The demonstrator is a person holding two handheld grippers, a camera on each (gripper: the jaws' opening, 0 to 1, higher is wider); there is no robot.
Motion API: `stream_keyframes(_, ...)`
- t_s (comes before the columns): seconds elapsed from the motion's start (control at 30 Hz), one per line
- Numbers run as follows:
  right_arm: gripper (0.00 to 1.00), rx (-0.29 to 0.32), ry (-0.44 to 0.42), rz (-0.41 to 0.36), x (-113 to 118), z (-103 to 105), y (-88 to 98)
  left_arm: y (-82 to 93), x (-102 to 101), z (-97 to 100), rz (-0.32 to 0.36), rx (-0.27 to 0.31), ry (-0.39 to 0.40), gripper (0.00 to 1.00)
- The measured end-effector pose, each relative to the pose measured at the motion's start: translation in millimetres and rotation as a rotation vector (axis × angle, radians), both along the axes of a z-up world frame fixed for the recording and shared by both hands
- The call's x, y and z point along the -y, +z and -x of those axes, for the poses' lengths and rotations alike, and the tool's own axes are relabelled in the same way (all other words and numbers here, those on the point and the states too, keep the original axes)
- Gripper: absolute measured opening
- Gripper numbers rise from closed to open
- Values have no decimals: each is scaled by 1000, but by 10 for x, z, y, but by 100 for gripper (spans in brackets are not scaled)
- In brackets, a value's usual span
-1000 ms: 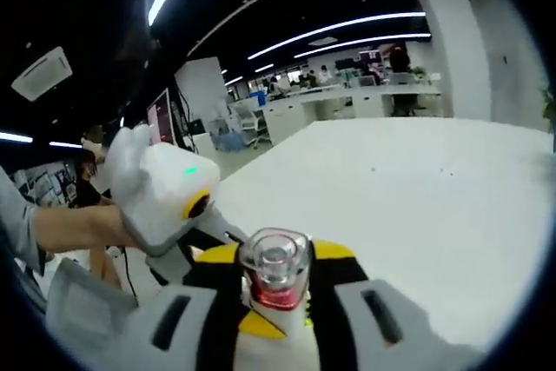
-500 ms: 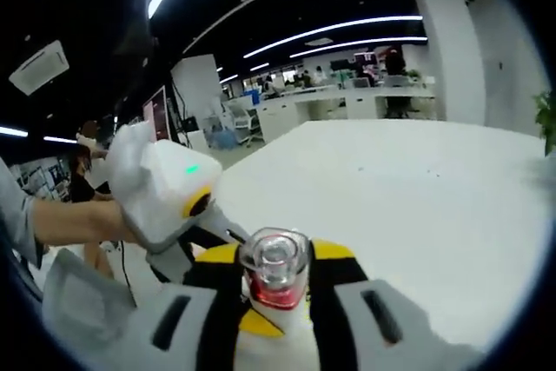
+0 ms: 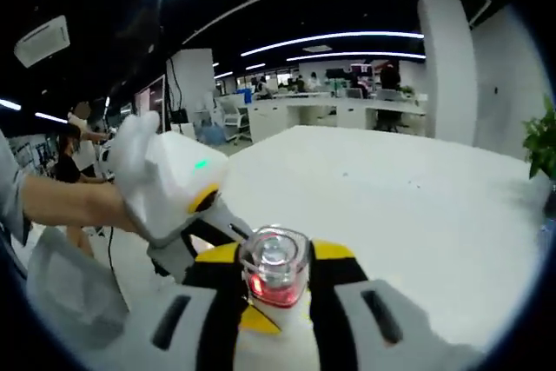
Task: Arrange the skincare products in the storage area until every visible bottle or jar stands upright without overlapping.
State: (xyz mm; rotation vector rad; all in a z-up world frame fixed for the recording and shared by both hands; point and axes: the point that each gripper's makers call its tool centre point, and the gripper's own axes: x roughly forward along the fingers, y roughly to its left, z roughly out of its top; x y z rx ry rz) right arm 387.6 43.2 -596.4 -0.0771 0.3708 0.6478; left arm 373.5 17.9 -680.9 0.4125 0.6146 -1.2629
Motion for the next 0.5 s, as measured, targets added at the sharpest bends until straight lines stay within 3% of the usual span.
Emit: stream_keyframes(0.5,30,48,-53,19,-46,46,-2,31,-85,-15,15,20,14,29)
